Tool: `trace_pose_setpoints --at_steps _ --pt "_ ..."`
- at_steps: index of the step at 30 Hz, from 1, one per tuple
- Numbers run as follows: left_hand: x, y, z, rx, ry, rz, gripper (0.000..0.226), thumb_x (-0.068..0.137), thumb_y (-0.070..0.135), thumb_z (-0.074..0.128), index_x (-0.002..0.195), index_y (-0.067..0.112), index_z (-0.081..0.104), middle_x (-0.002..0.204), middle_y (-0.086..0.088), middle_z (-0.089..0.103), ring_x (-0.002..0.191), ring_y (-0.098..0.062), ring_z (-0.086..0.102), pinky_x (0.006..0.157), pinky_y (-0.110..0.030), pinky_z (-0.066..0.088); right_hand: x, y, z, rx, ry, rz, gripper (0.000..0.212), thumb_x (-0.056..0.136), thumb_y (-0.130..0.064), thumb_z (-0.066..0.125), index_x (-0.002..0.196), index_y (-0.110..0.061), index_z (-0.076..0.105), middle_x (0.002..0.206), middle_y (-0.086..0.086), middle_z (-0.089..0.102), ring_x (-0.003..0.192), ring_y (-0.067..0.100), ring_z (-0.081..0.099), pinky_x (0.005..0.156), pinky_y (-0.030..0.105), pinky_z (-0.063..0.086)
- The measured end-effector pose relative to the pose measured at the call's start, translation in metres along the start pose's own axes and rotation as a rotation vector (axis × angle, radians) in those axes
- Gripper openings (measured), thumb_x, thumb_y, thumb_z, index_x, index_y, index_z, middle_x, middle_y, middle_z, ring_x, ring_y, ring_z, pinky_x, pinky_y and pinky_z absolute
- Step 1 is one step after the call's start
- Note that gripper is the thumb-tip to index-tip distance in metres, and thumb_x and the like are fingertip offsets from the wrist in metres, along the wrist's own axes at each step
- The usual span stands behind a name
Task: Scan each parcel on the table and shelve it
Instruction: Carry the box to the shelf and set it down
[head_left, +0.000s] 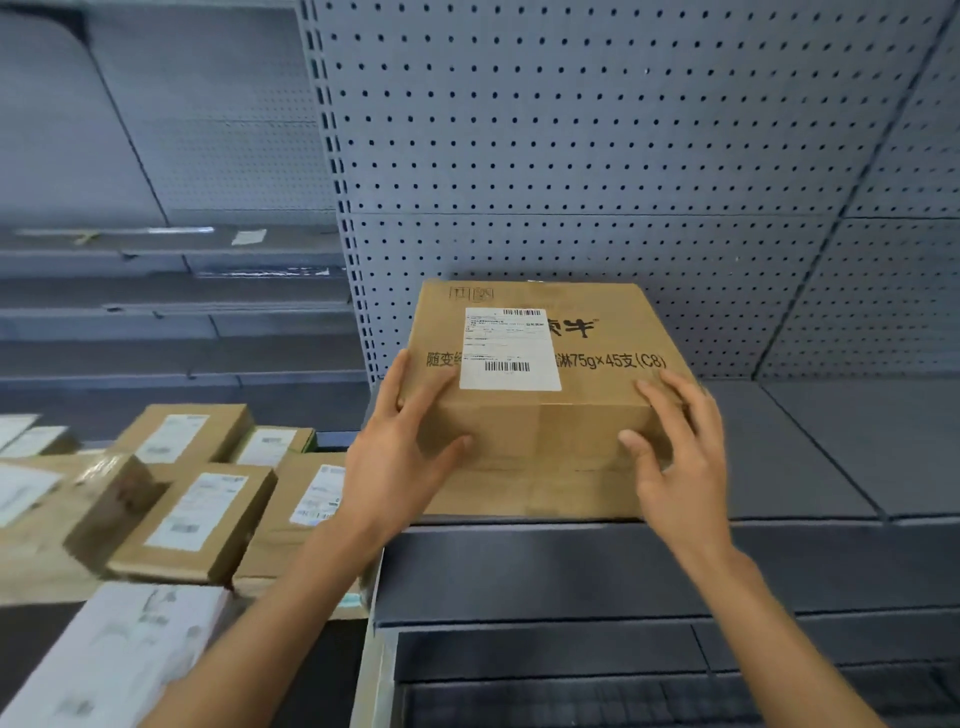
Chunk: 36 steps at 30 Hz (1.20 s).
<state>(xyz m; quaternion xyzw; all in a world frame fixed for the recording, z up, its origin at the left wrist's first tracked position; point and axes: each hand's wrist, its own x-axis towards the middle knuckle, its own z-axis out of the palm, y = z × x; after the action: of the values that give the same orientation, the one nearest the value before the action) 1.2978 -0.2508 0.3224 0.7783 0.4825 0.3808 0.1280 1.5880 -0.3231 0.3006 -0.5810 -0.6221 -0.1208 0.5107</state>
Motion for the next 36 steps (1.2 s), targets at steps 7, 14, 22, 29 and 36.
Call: trace_pose_setpoints --at_steps 7,14,22,29,36 --pt "0.010 0.012 0.005 0.064 -0.006 -0.090 0.073 0.085 0.040 0.078 0.145 0.052 0.038 0.167 0.019 0.006 0.124 -0.023 0.057 0.093 -0.040 0.054 0.015 0.011 0.006 0.018 -0.090 0.050 0.049 0.091 -0.011 0.072 0.138 -0.014 0.059 0.147 0.003 0.045 0.140 0.033 0.038 0.114 0.055 0.035" --pt "0.021 0.012 0.007 0.150 0.060 -0.069 0.073 0.084 0.035 0.081 0.148 0.037 0.045 0.163 0.009 0.020 0.141 -0.024 0.042 0.098 -0.053 0.054 0.026 0.010 0.013 0.015 -0.162 0.082 0.050 0.093 -0.015 0.070 0.142 -0.016 0.056 0.149 0.003 0.041 0.142 0.037 0.033 0.112 0.061 0.035" --pt "0.034 0.008 0.012 0.208 0.051 -0.069 0.072 0.088 0.036 0.077 0.150 0.034 0.041 0.159 0.009 0.025 0.138 -0.026 0.043 0.095 -0.051 0.055 0.035 0.014 0.023 0.023 -0.178 0.104 0.051 0.094 -0.015 0.068 0.142 -0.021 0.053 0.150 -0.002 0.039 0.144 0.031 0.030 0.115 0.058 0.034" --pt "0.037 0.002 0.015 0.202 0.057 -0.073 0.073 0.086 0.036 0.079 0.149 0.036 0.042 0.159 0.010 0.026 0.138 -0.025 0.042 0.092 -0.052 0.054 0.037 0.015 0.026 0.017 -0.164 0.116 0.051 0.092 -0.014 0.070 0.140 -0.022 0.054 0.148 -0.002 0.040 0.142 0.029 0.032 0.115 0.055 0.035" --pt "0.037 0.000 0.012 0.212 0.010 -0.075 0.073 0.087 0.043 0.075 0.148 0.042 0.036 0.159 0.012 0.021 0.139 -0.025 0.040 0.090 -0.052 0.053 0.037 0.016 0.023 -0.006 -0.186 0.104 0.050 0.094 -0.018 0.069 0.142 -0.021 0.053 0.149 0.000 0.040 0.141 0.033 0.032 0.113 0.057 0.036"
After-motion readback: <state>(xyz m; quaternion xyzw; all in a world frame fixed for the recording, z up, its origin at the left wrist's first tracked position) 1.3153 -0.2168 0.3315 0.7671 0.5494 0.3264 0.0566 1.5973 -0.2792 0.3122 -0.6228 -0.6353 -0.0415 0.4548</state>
